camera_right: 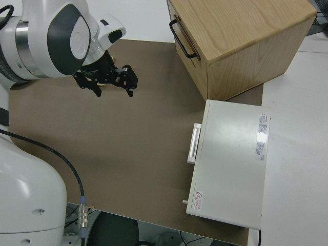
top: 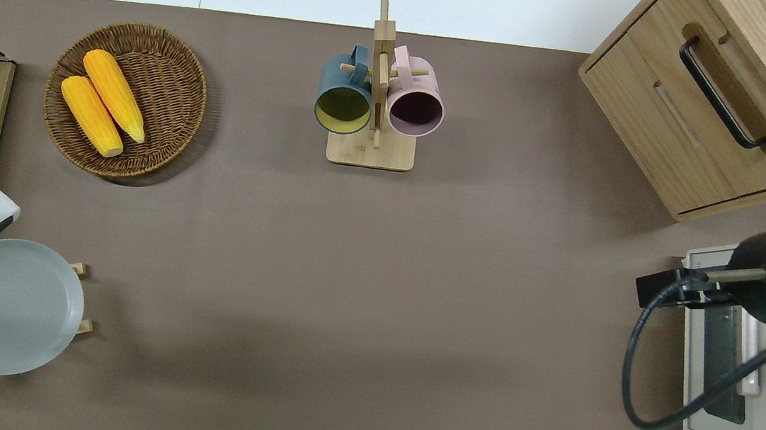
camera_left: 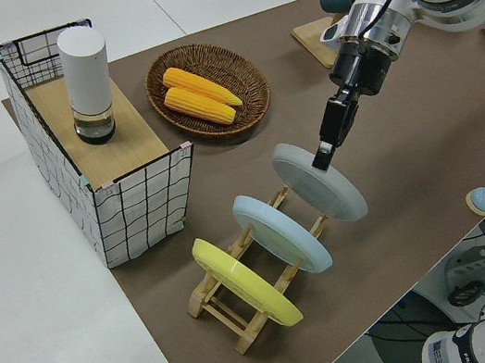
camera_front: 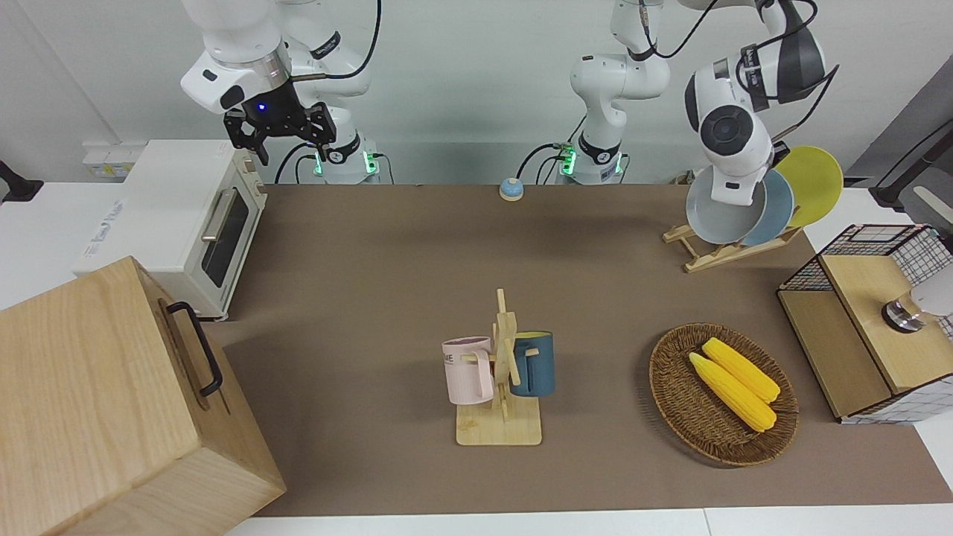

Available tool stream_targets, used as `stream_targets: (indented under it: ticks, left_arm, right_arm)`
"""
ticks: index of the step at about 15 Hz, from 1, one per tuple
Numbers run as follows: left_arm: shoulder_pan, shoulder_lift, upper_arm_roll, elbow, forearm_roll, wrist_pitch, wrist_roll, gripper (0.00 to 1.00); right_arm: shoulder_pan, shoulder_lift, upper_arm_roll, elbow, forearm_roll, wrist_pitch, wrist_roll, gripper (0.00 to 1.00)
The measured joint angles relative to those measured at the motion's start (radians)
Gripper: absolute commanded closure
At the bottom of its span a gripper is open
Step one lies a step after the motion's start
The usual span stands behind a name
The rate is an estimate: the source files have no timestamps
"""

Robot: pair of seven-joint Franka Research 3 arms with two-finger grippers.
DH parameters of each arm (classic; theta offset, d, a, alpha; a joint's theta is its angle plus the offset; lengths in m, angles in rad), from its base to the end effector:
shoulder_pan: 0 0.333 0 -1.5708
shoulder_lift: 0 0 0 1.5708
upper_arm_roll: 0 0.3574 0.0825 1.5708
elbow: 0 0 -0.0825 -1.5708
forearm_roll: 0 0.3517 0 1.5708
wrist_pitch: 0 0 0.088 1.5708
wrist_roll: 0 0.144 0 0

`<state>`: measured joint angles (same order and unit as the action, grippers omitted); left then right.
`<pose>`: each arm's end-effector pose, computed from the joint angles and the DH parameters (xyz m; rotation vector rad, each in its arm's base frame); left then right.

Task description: Pick gray plate from table and place it on lower plate rack with left arm

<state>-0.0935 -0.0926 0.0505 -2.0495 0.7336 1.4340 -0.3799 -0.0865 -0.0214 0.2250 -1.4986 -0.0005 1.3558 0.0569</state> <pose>0.4294 0.0859 0.5081 -2.2738 -0.2703 0.4094 0.4825 0.0687 0.6532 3.1162 0.1266 -0.1887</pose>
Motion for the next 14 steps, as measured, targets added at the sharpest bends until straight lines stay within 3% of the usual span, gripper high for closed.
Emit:
stream_targets:
  ticks: [11,13,14]
  left_arm:
    - [-0.007,0.108,-0.067,-0.021,0.022,-0.005,-0.202,1.0]
    - [-0.007,0.108,-0.067,-0.021,0.023,-0.005,-0.204,0.85]
    - [-0.007,0.108,-0.067,-0.021,0.023,-0.005,-0.204,0.59]
  right_arm:
    - [0.0,0.0,0.0,0.0,0.0,0.0,0.0,0.011]
    - [0.0,0.0,0.0,0.0,0.0,0.0,0.0,0.011]
    - [0.0,0.0,0.0,0.0,0.0,0.0,0.0,0.011]
